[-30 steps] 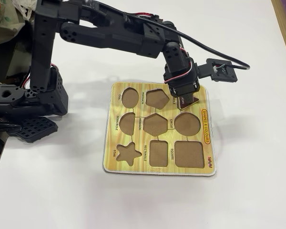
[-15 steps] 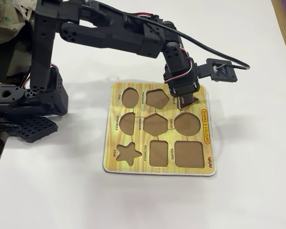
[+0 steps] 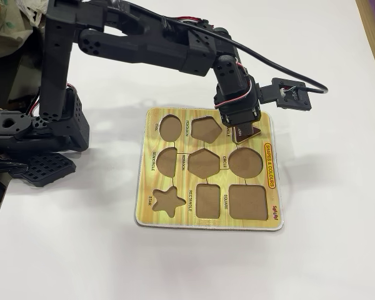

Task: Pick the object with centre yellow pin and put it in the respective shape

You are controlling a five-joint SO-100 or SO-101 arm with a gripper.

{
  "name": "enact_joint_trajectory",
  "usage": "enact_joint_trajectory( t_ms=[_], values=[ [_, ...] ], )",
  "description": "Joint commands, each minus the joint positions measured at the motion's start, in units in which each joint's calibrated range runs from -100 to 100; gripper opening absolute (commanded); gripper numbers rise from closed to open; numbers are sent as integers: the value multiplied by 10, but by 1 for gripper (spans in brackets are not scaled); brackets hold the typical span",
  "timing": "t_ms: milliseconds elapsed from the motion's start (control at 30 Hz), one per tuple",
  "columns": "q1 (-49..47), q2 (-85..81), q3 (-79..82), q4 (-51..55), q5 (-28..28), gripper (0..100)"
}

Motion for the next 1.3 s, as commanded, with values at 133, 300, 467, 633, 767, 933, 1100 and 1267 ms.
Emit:
enact_joint_trajectory(
  t_ms=[133,300,467,633,767,933,1100,1267],
  values=[
    [-14,-13,-18,1,-3,5],
    [-17,-13,-18,1,-3,5],
    [-30,-13,-16,1,-3,5],
    [-32,-14,4,2,-3,5],
    [-36,-29,7,2,-3,5],
    [-45,-57,50,-7,1,13],
    [-44,-96,68,-3,-3,13],
    [-42,-162,85,-6,-3,13]
  ],
)
